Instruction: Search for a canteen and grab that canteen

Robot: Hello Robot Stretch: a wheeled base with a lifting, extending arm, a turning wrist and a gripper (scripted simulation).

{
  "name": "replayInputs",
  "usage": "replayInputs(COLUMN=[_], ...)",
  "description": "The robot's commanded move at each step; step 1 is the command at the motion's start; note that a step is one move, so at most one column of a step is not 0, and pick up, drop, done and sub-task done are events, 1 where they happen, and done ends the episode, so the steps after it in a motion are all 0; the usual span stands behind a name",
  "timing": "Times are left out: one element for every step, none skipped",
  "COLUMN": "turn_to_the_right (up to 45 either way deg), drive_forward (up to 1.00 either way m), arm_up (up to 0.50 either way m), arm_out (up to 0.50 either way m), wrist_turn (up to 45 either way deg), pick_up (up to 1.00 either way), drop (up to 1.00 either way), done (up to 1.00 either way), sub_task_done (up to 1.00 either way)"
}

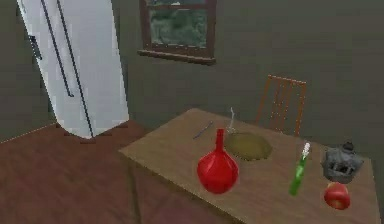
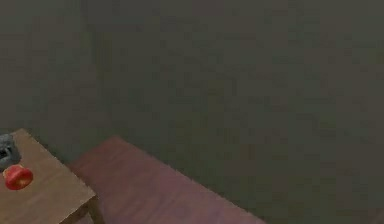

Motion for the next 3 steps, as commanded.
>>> replayInputs(turn_to_the_right=[45.0,36.0,0.0], drive_forward=[0.00,0.00,0.45], arm_up=[0.00,0.00,0.00], arm_out=[0.00,0.00,0.00], wrist_turn=[0.0,0.0,0.0], pick_up=[0.00,0.00,0.00], drop=[0.00,0.00,0.00], done=[0.00,0.00,0.00], sub_task_done=[0.00,0.00,0.00])
